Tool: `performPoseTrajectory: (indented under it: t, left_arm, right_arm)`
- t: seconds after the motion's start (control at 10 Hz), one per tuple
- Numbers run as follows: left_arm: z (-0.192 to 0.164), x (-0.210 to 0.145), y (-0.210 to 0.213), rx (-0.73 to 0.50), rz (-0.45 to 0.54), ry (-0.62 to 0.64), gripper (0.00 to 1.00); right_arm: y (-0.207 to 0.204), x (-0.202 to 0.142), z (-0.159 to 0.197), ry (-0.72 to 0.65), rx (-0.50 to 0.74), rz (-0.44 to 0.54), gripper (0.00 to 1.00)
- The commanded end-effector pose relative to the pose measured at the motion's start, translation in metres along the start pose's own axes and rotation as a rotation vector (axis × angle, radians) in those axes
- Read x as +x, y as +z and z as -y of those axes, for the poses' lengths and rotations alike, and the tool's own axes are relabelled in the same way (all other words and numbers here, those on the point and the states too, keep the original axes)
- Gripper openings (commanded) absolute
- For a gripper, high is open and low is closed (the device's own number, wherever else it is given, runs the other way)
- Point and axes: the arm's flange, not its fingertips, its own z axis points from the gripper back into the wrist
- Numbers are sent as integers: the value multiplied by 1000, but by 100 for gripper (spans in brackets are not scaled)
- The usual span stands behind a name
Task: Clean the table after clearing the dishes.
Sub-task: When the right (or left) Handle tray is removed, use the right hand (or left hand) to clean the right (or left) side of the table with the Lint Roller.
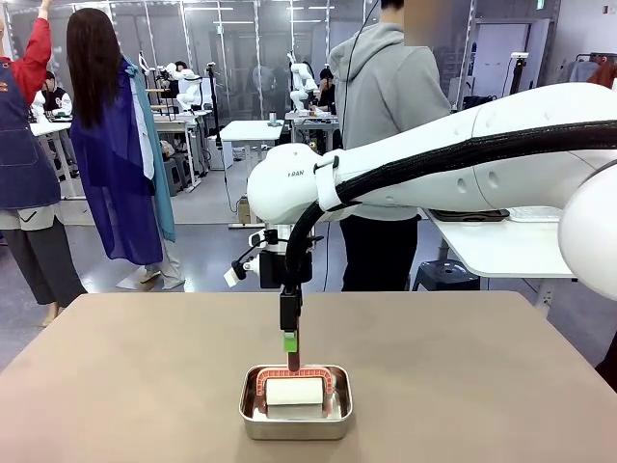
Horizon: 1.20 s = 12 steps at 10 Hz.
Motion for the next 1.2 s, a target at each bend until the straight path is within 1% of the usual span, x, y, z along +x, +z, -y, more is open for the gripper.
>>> performPoseTrajectory:
  t: [0.0,0.1,0.2,0.3,0.4,0.5,0.6,0.8,0.9,1.1]
  left_arm:
    - [4,-1,4,-5,-11,-1,100]
    - [4,-1,4,-5,-11,-1,100]
    - [4,-1,4,-5,-11,-1,100]
    - [4,-1,4,-5,-11,-1,100]
    - [4,-1,4,-5,-11,-1,100]
    - [4,-1,4,-5,-11,-1,100]
    - [4,-1,4,-5,-11,-1,100]
    - [4,-1,4,-5,-11,-1,100]
    - [4,-1,4,-5,-11,-1,100]
    - [4,-1,4,-5,-11,-1,100]
  right_arm:
    - [-4,-3,-8,14,7,-11,41]
    - [-4,-3,-9,16,8,-4,5]
    - [-4,-3,-9,15,9,2,0]
    - [-4,-3,-9,11,11,8,0]
    - [-4,-3,-9,10,11,10,14]
    - [-4,-3,-10,10,12,9,5]
    - [-3,-3,-10,7,8,7,0]
    - [4,-8,-10,-18,8,25,0]
    - [15,-13,-19,-39,-6,33,0]
    - [52,-35,-53,-170,33,9,0]
